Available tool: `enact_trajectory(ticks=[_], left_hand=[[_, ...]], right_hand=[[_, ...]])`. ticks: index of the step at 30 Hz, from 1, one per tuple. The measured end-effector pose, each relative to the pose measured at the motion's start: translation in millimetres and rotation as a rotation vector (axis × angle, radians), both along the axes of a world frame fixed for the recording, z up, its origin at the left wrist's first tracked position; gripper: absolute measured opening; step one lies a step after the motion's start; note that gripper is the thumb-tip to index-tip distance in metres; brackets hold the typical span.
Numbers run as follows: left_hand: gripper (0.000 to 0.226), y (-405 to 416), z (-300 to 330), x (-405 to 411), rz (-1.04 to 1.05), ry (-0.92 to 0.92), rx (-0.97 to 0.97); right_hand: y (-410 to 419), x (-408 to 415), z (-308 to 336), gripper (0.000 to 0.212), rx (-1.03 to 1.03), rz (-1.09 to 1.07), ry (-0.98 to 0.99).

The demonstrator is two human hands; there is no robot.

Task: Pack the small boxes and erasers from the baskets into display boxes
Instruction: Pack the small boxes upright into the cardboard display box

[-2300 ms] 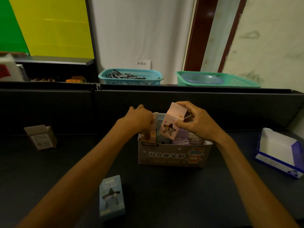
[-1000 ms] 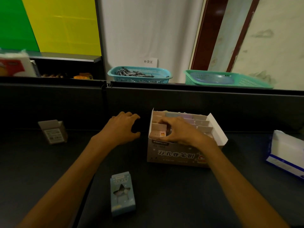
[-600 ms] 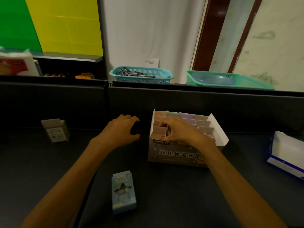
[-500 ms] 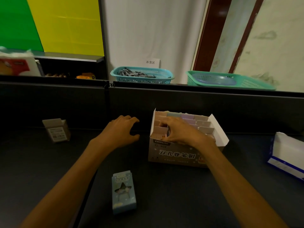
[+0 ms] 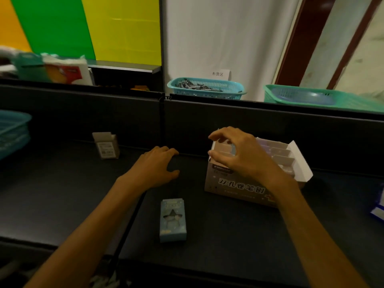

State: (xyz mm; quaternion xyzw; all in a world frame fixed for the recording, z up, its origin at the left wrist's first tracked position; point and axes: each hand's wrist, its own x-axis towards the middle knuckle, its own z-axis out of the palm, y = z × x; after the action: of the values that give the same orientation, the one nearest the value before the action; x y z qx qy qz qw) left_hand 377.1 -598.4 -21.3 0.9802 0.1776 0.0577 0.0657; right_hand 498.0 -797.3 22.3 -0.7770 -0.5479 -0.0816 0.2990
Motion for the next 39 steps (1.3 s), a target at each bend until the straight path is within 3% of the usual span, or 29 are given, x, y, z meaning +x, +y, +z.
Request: enact_trajectory(ticks=[6,11,22,31,39], left_hand=[[0.065,21.4,-1.1,-38.7,0.083,-0.04,0.0],[0.063,46.9,-5.7,-74.7,0.116,-0.074,0.001],[0.065,122.4,-16.9,-124.6,-0.008,-0.086,-0.034],[0.067,164.6,-30.1,-131.1,-0.001,-0.103,0.017],[0.072,186.6,-37.8,-119.6,0.092,-0.222,-0.12]], right_hand=[[18.1,-31.4,-6.9,0.037,0.0,0.063,-0.02],[40.5,-57.0,-22.8,0.04,-0.119,0.042,0.031],[75.6,-119.4,-56.2,0.05,-0.384,-0.292,0.146],[87.0,-148.9,-60.1,0.064,-0.7,-0.539,0.071],[118.7,-130.5,-63.4,0.064,-0.558,-0.508,0.171]])
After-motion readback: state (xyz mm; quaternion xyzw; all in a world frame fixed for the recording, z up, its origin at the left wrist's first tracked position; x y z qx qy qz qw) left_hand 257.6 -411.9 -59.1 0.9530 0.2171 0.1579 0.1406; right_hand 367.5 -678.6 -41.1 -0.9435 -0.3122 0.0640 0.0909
